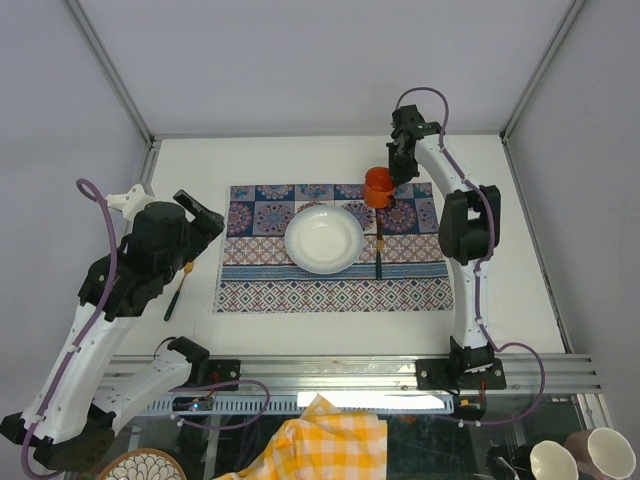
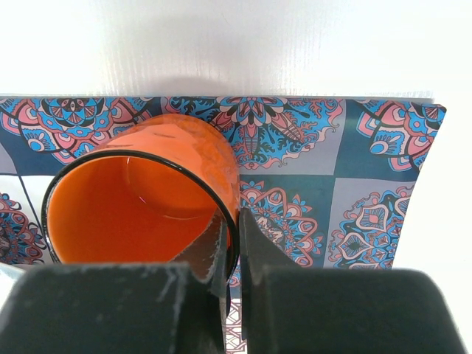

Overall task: Set the dinner table for one person
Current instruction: Move the cup to the napkin.

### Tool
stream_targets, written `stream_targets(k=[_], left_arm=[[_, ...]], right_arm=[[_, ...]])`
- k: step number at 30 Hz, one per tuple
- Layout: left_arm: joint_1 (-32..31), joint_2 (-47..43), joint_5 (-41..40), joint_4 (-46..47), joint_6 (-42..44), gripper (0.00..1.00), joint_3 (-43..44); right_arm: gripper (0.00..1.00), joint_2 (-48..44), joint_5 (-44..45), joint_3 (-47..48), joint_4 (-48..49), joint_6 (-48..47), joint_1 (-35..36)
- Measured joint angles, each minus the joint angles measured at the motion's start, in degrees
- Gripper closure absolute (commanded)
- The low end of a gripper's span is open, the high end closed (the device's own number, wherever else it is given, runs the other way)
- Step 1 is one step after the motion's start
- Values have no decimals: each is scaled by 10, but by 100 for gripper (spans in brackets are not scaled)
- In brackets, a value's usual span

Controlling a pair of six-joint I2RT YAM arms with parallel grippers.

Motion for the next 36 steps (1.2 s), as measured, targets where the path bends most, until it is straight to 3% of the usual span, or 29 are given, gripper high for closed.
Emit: stream_targets(k=[9,16,36], left_arm=[[0,3,0,3,0,21,0],[0,3,0,3,0,21,0],[0,3,2,7,0,21,0]], right_arm=[[100,1,-8,0,3,-2,0],[84,3,-15,5,5,-2,4],[70,4,-21,6,8,-2,9]])
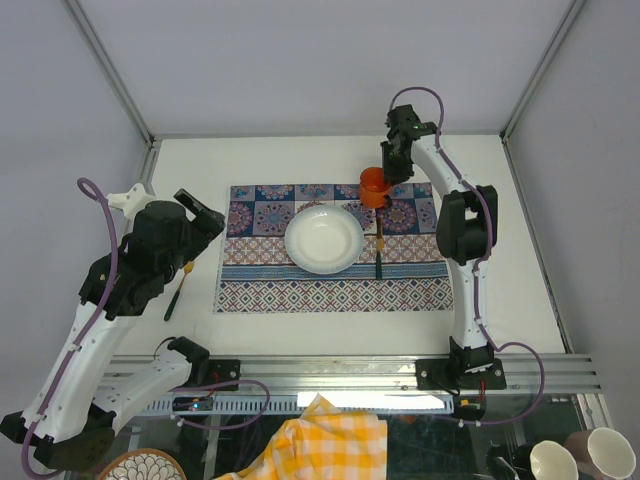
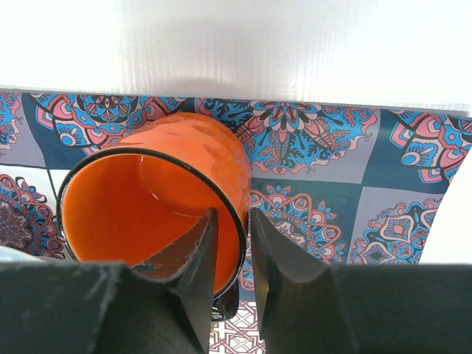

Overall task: Set the dinner table for one person
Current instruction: Move the cup to the napkin.

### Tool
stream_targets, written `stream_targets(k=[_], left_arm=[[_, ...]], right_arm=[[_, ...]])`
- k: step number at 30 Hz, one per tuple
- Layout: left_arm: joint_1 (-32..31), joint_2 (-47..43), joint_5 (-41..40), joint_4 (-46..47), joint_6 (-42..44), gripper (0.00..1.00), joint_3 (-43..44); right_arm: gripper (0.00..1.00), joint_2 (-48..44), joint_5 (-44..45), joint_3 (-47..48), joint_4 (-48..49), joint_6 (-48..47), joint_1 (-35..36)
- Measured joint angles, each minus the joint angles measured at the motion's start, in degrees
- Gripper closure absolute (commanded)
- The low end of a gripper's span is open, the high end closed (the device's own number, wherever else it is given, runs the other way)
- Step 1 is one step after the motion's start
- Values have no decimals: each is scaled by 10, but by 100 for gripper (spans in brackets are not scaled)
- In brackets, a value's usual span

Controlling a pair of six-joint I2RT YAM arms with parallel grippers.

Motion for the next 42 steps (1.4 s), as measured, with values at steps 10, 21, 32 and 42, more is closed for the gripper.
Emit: stream_targets(k=[10,21,32,42], left_arm=[[0,0,0,0,0,21,0],[0,2,2,5,0,22,-2],[0,33,-47,-1,12,59,-3],[70,282,-87,-90,69,34,77]], right_arm=[[57,-9,36,0,-4,-2,3],[31,-150,106,-12,-1,-4,9],[0,-362,38,-217,131,-13,73],[0,-435,12,-304,132,-11,109]])
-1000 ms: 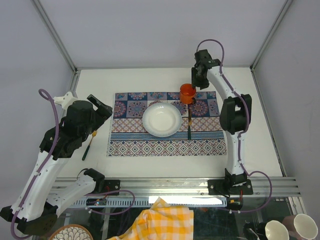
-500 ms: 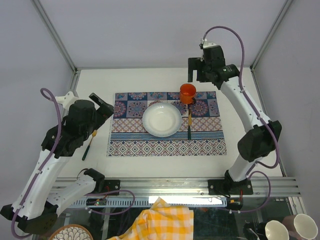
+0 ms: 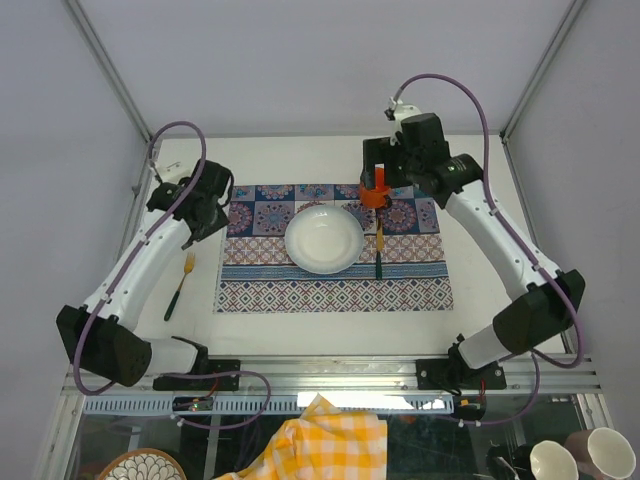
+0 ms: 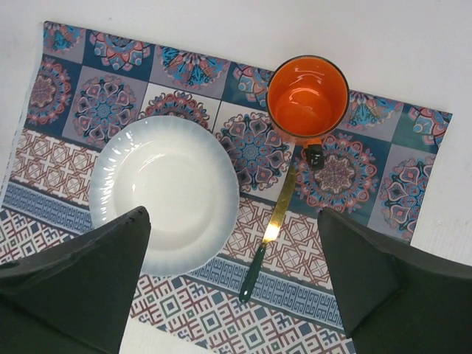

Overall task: Set the dinner table for one person
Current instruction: Move the cup to the napkin, then pick up the fork at the center of the board.

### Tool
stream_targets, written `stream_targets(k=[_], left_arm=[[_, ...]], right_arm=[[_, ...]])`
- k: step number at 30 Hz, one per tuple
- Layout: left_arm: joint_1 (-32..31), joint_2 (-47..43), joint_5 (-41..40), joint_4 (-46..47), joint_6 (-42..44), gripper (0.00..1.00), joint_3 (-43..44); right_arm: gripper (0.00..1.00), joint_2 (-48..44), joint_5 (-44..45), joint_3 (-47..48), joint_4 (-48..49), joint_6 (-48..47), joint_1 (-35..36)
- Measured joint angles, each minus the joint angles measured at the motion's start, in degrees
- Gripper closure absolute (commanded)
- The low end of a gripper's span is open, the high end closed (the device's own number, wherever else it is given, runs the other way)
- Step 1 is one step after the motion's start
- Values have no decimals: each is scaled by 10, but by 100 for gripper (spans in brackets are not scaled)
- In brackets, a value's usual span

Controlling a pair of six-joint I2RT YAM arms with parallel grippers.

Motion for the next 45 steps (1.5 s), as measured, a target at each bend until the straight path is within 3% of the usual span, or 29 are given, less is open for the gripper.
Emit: stream_targets(k=[5,8,19,23,27,33,41,45], left_arm=[[104,-15,45,-9,87,21,-52],[160,-38,78,-4,139,2,-55],[165,-49,437,96,287,2,31],[166,-30,495,112,327,4,72],[174,-6,474,111,366,4,120],[185,-2,398,99,380,4,108],[192,-24,231,96,398,4,23],[192,-50,192,97,421,1,-25]], right_arm=[[1,-57,-17,-36,1,7,6],[0,-73,-29,-50,3,12,7],[1,-74,-63,-75,6,20,14],[0,-74,-68,-81,7,21,14],[0,-74,-71,-85,6,22,14],[0,-74,-73,-85,6,25,15],[0,-72,-81,-85,6,29,16],[0,-70,-86,-85,6,29,18]])
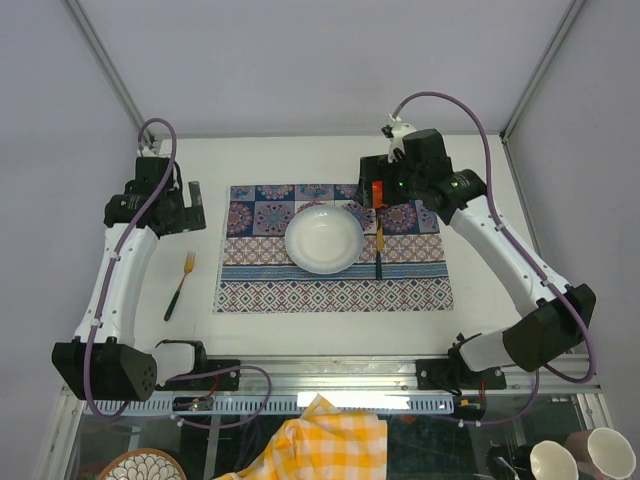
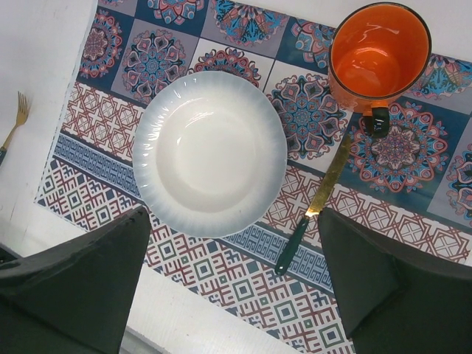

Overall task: Set the dinner table for one person
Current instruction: Pick up the fork at the center of the board.

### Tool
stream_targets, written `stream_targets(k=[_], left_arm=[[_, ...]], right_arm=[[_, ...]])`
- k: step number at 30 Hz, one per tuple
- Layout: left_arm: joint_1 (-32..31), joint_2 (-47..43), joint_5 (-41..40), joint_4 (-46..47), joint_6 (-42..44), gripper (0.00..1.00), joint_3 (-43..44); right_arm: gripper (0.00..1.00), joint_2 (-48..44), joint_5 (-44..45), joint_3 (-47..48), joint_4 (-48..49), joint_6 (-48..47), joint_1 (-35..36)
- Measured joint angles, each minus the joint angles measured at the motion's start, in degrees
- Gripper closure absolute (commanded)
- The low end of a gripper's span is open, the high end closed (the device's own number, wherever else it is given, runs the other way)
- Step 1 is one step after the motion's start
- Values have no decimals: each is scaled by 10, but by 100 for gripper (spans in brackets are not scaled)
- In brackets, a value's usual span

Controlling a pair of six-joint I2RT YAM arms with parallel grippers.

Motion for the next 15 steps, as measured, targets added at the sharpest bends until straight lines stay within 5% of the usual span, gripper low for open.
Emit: stream_targets(k=[10,15], left_arm=[[0,-3,58,-3,10,1,-38],[0,12,171,7,-31,13,-10]], right_arm=[[1,8,-8,0,0,1,1],[0,11,-10,0,0,3,1]])
